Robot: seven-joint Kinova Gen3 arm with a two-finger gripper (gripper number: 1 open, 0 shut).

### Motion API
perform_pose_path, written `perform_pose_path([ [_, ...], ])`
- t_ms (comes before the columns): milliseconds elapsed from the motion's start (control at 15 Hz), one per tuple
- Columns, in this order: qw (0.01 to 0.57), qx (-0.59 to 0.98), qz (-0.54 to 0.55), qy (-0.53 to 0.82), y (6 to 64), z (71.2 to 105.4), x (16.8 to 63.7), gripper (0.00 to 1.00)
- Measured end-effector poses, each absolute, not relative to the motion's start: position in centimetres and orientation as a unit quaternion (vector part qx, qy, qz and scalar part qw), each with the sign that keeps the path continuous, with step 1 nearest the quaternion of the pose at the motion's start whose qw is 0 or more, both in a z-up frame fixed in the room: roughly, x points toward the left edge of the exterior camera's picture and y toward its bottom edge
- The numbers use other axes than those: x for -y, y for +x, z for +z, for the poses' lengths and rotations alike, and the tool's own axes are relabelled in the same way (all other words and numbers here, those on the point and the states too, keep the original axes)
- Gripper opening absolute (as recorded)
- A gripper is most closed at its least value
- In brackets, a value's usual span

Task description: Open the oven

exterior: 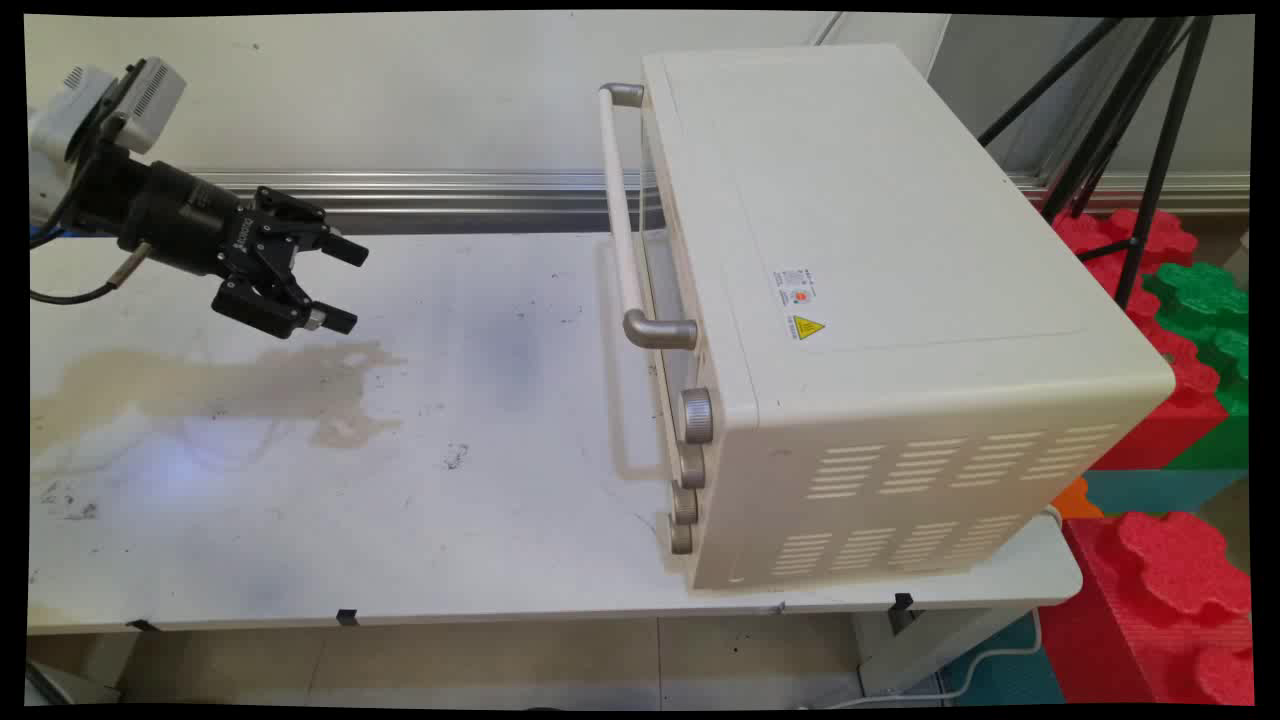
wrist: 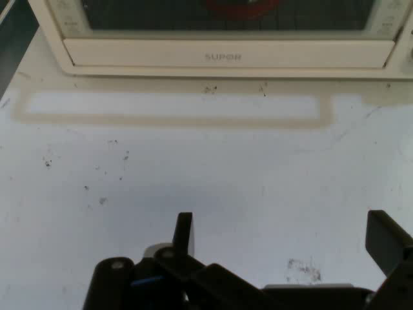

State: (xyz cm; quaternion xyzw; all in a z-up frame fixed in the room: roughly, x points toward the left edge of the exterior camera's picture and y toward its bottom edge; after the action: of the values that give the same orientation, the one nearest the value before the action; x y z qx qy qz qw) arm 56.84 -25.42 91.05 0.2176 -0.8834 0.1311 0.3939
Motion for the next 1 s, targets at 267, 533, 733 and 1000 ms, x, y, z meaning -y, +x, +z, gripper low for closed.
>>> perform_pose_path([
  [267, 0.401, 0.880, 0.132, 0.218, 56.7, 91.6, 25.5, 1.00],
  [533, 0.416, 0.872, 0.133, 0.219, 56.4, 92.4, 25.7, 1.00],
  [733, 0.437, 0.862, 0.133, 0.220, 55.8, 93.6, 25.9, 1.00],
  [1000, 0.465, 0.848, 0.134, 0.218, 54.9, 95.3, 26.3, 1.00],
])
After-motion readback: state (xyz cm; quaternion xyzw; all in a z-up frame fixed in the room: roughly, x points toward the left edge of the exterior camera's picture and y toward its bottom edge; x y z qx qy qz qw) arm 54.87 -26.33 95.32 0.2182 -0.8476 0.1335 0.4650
